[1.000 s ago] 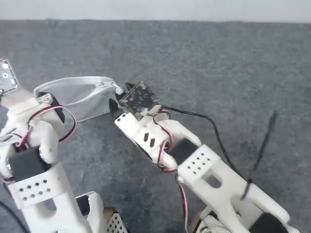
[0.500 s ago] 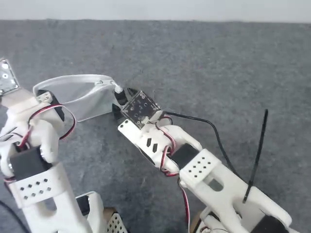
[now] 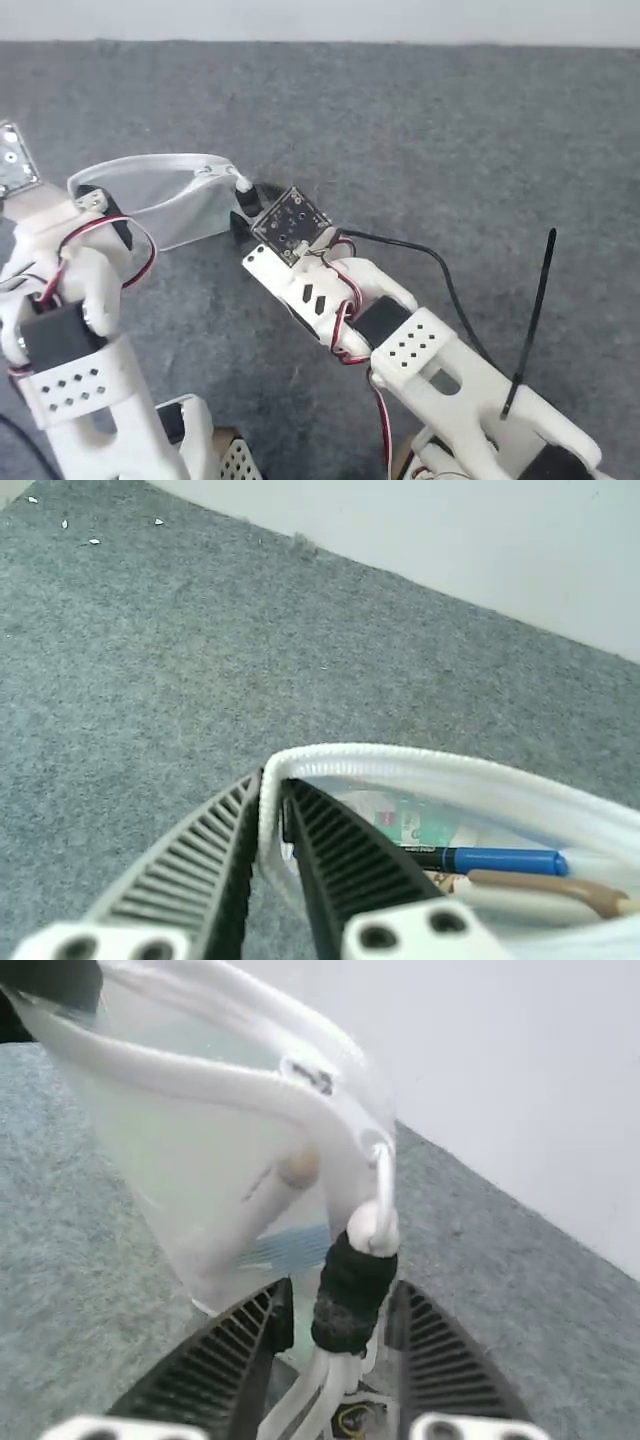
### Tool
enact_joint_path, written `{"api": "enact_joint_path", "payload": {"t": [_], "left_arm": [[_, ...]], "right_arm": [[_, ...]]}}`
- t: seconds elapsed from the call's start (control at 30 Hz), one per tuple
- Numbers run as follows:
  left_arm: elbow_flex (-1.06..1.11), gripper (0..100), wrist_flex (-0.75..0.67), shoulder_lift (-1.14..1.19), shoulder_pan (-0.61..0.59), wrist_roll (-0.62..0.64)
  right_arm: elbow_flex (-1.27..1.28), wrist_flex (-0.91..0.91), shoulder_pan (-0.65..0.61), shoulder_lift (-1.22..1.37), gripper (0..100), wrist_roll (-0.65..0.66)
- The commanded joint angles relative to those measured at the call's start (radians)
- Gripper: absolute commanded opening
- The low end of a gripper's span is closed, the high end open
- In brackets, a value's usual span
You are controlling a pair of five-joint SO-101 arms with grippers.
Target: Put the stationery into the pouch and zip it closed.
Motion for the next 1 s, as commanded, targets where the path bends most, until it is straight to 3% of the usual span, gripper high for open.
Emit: {"api": "enact_joint_path", "payload": {"t": [0.0,0.37,0.97], "left_arm": [[0.012,1,-0.015,0.003,-0.003,-0.008],[0.012,1,-0.015,0.003,-0.003,-0.008],[0.012,1,-0.015,0.003,-0.003,-0.008]], "right_arm": [[-0.035,-0.059,0.015,-0.051,8.5,0.005],[-0.032,-0.062,0.015,-0.05,14.6,0.005],[-0.037,-0.07,0.015,-0.05,14.3,0.006]]}}
